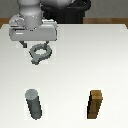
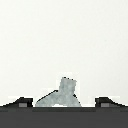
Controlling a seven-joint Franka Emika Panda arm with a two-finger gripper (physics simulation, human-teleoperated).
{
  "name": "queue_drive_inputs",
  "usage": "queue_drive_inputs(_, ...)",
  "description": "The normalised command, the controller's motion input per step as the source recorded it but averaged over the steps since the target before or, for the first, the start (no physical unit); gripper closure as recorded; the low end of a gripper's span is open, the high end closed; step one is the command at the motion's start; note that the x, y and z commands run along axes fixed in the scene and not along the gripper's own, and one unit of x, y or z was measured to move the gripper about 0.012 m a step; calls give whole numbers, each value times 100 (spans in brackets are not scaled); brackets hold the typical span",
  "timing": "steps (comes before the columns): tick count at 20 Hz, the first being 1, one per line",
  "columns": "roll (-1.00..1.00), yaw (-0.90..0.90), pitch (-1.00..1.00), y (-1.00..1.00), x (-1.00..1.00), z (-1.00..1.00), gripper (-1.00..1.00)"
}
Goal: Put the loop with the handle onto the peg.
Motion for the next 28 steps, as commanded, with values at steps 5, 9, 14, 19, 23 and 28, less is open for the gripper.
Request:
queue_drive_inputs(5, 0, 0, 0, 0, 0, -100, -100)
queue_drive_inputs(9, 0, 0, 0, 0, 0, -100, 100)
queue_drive_inputs(14, 0, 0, 0, 0, 0, 0, 100)
queue_drive_inputs(19, 0, 0, 0, 0, 0, 0, 100)
queue_drive_inputs(23, 0, 0, 0, 0, 0, 25, 100)
queue_drive_inputs(28, 0, 0, 0, 0, 0, 60, 100)
